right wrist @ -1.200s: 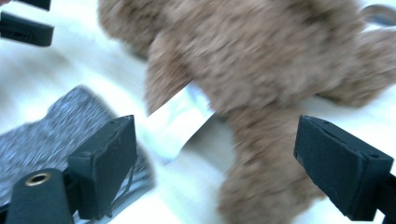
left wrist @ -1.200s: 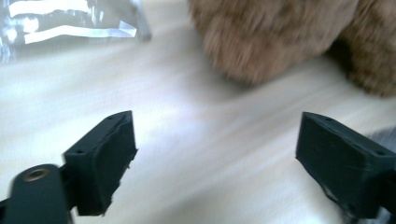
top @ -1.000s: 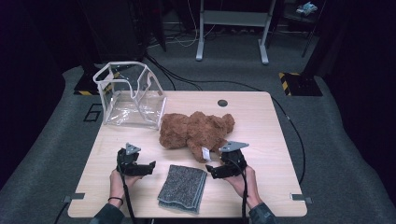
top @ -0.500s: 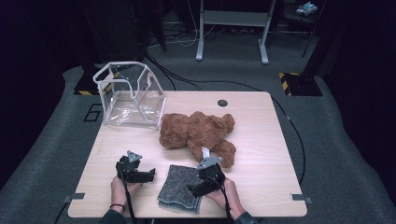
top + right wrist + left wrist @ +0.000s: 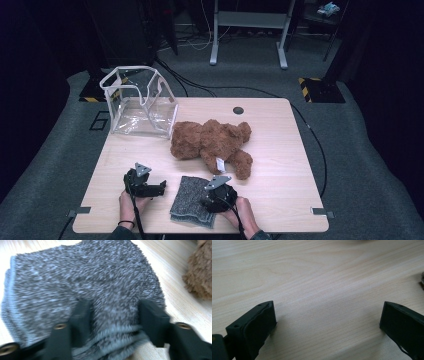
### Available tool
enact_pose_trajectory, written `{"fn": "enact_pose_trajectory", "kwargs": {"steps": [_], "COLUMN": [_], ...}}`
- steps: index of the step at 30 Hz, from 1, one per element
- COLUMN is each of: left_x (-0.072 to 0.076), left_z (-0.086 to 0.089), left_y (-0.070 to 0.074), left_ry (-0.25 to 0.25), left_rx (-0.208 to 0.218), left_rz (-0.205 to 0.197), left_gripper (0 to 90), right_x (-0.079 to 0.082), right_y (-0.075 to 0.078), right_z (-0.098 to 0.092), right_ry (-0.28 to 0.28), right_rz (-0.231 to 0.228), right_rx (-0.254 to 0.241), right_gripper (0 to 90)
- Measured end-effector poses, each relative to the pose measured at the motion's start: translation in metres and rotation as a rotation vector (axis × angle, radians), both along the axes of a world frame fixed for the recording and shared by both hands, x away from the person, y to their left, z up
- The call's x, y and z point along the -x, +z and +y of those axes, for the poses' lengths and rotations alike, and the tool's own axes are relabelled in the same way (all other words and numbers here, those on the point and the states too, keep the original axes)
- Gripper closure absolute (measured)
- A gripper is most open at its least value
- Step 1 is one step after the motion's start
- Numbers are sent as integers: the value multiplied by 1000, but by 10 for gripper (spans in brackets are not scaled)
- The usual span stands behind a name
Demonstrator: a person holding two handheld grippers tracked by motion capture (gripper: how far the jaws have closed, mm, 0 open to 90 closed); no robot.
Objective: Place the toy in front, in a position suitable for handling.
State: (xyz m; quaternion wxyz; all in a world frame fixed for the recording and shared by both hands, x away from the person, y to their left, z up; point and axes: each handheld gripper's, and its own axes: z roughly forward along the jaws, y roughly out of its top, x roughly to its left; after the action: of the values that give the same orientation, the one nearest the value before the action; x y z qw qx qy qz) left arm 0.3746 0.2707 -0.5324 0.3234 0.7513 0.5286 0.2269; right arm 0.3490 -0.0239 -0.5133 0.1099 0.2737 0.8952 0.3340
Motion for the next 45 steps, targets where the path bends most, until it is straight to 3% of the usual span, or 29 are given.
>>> {"fn": "enact_pose_trajectory", "kwargs": {"steps": [4,9,22,32,45], "left_x": [0,0,0,0,0], "left_z": [0,0,0,0,0], "left_y": [0,0,0,0,0], "left_ry": [0,0,0,0,0], "left_rx": [-1,0,-1,-1,-3], "left_rz": [0,0,0,0,-1], "left_gripper": [1,1,1,1,2], "right_x": [0,0,3,11,20], "right_y": [0,-1,7,19,30], "right_z": [-3,-6,-27,-49,-94], "right_ry": [0,-1,-24,-62,-135], "right_rz": [0,11,6,-15,-56], "right_rx": [-17,-42,-123,-142,-146], "right_gripper": [681,767,791,792,792]}}
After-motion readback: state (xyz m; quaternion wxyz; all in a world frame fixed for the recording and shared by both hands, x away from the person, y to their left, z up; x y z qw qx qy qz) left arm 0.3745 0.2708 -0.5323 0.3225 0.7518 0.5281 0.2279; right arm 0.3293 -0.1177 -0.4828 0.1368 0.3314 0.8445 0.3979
